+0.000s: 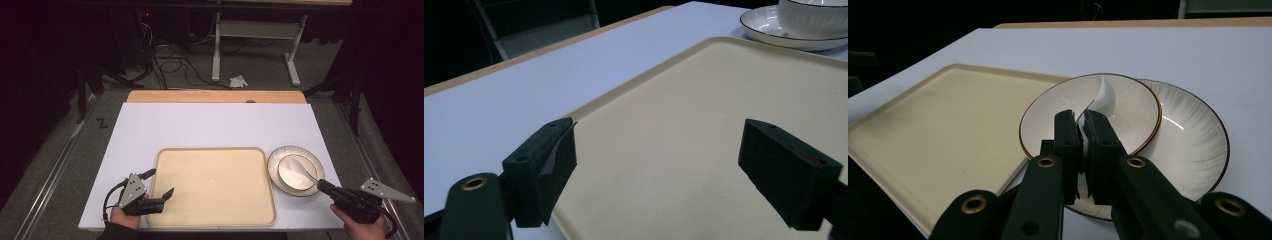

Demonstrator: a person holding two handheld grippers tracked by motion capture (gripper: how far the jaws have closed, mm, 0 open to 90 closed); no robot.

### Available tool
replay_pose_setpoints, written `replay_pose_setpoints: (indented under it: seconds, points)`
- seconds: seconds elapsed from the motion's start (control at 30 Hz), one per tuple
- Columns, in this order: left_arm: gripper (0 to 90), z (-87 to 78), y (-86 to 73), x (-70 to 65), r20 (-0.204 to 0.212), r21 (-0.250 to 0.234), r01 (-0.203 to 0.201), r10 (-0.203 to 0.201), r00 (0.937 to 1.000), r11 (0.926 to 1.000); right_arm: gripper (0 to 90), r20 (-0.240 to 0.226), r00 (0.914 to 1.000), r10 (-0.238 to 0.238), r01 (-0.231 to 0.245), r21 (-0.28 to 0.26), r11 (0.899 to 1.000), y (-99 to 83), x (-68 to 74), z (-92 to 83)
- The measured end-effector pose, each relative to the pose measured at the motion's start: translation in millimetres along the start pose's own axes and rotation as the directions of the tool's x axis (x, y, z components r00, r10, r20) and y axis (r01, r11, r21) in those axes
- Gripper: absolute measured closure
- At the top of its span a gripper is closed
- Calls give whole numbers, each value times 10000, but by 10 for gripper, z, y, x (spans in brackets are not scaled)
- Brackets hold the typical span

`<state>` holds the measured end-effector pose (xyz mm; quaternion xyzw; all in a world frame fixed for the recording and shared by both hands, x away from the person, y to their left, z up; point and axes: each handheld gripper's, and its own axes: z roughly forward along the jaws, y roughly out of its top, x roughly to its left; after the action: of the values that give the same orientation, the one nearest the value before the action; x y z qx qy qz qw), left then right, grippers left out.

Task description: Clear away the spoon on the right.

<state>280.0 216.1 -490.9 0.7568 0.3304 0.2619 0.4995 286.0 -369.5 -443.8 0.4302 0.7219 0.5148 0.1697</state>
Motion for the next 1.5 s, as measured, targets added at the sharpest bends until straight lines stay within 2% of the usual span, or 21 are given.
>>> replay_pose_setpoints:
  seconds: [0.2, 0.37, 0.57, 1.1, 1.5]
  points:
    - [159, 0, 0, -1, -1, -3, -1, 1, 10000, 10000, 870, 31, 9995, -310, 311, -499, 9983, 69, 96, -34]
    - [159, 1, 0, -1, -2, -6, 2, -2, 10000, 10000, 870, -27, 9974, -724, 718, -866, 9937, 153, 241, -29]
    - [159, 2, 1, -3, 16, -11, -5, 5, 10000, 10000, 870, -282, 9933, -1117, 1078, -1130, 9877, 210, 453, 113]
    - [159, -8, 3, 6, 42, -70, 16, -15, 10000, 10000, 870, -1052, 9833, -1486, 1445, -463, 9884, 164, 832, 716]
    - [159, -11, 5, 10, 45, -119, 11, -11, 10000, 9999, 869, -1310, 9775, -1653, 1652, -115, 9862, 140, 1016, 983]
